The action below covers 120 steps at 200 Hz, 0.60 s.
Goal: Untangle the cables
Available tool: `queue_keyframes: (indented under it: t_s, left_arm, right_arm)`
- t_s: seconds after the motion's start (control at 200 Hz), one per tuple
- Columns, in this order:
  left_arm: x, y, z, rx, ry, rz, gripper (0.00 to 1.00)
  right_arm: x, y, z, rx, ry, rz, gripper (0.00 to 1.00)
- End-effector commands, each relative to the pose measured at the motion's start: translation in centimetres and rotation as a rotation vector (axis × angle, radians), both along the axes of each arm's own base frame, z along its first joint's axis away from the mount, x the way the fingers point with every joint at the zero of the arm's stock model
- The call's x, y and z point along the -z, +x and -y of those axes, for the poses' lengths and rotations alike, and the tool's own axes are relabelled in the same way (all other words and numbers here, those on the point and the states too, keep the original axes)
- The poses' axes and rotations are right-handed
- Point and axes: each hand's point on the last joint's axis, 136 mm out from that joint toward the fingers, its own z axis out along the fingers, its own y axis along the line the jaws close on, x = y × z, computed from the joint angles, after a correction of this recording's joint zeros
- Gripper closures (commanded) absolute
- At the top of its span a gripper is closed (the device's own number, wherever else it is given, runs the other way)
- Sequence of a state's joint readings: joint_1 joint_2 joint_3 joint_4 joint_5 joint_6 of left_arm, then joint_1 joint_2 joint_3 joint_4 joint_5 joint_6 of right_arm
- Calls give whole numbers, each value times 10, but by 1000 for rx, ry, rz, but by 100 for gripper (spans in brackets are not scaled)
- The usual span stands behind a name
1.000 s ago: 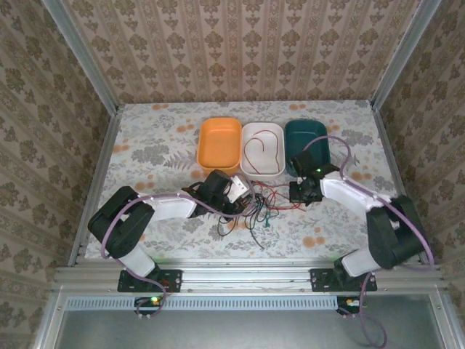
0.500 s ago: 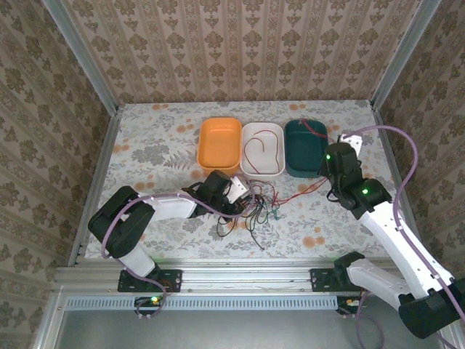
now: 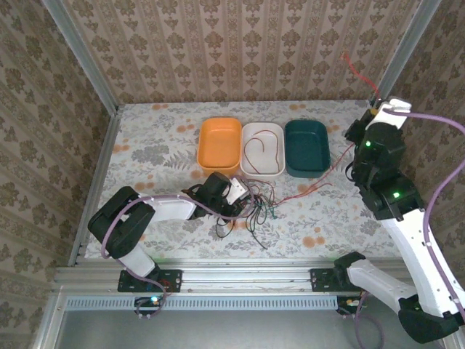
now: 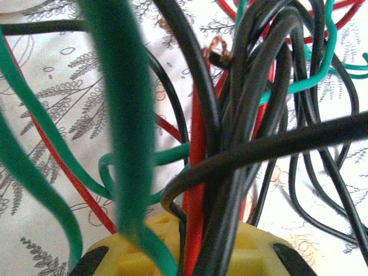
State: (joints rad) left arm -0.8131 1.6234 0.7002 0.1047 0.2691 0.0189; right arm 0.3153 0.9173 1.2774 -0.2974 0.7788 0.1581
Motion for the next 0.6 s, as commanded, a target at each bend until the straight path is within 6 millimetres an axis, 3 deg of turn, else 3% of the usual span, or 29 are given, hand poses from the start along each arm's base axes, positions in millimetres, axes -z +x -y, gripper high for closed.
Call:
queue_keyframes:
  t_s: [0.0, 0.2, 0.29, 0.405, 0.595]
  left_arm:
    - [34, -11, -34, -56, 159, -48, 100]
    - [36, -8, -36, -83, 174, -48, 100]
    - [39, -7, -37, -101, 177, -58, 100]
    - [34, -8, -27, -98, 127, -100, 100]
    - [15, -3, -9, -99, -2, -168, 100]
  right_arm:
    - [-63, -24, 14, 51, -18, 182, 100]
    - [-99, -30, 1, -57, -63, 266, 100]
    - [-103, -21, -22, -198, -72, 266, 100]
    - [-88, 6, -56, -360, -38, 198, 100]
    - [-30, 77, -110, -513, 93, 48, 100]
